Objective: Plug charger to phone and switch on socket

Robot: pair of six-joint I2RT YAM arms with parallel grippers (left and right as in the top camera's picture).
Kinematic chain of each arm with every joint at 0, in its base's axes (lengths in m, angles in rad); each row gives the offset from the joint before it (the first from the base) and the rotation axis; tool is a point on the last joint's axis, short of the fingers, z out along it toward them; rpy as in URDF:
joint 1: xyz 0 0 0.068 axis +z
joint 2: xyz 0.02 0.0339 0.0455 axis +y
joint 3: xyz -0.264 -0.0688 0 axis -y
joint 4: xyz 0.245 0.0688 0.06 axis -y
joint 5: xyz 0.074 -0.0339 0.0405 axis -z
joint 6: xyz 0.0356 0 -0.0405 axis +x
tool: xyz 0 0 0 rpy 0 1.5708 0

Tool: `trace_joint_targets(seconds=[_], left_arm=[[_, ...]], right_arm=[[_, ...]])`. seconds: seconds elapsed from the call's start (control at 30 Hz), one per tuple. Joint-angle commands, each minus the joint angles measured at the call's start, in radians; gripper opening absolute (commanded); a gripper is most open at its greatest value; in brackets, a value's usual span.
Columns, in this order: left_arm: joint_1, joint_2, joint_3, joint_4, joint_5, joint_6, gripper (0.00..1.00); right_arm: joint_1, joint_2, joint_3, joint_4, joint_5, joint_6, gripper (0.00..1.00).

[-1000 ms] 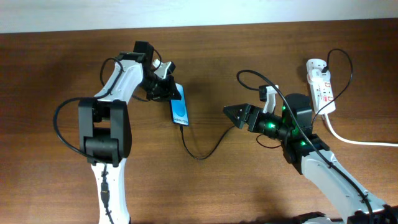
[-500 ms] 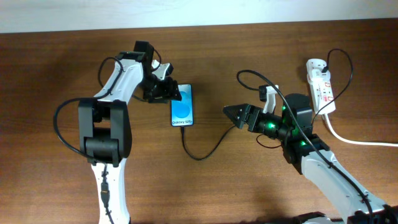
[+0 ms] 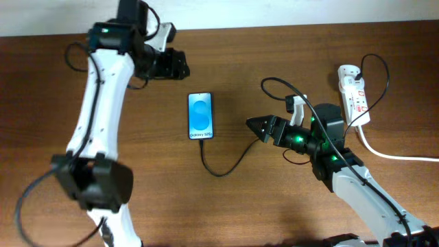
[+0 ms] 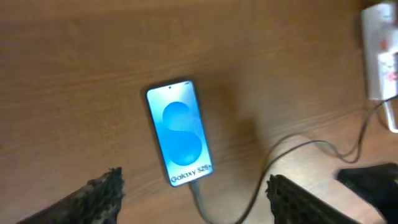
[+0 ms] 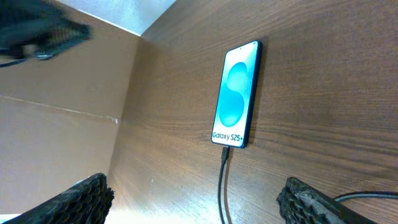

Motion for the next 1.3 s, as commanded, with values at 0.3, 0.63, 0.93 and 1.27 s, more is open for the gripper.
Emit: trace_joint_targets(seconds=[0.3, 0.63, 0.93, 1.27], left_arm=[[0.002, -0.261, 0.021, -0.111, -0.007, 0.006, 0.99], [0.002, -0.261, 0.021, -0.105, -0.008, 0.007, 0.99], [0.002, -0.261, 0.021, -0.105, -0.008, 0.006, 0.99], [0.002, -0.261, 0.021, -0.105, -0.008, 0.006, 0.99]], right_arm=[[-0.005, 0.001, 0.01, -0.001, 0.008, -0.051, 0.9], [-0.016, 0.0, 0.309, -0.505, 0.068, -0.327, 0.99], [-0.337, 0.0, 0.815, -1.115, 0.339, -0.464, 0.99], [-0.797, 0.133, 1.044, -0.947, 0.349, -0.369, 0.99]])
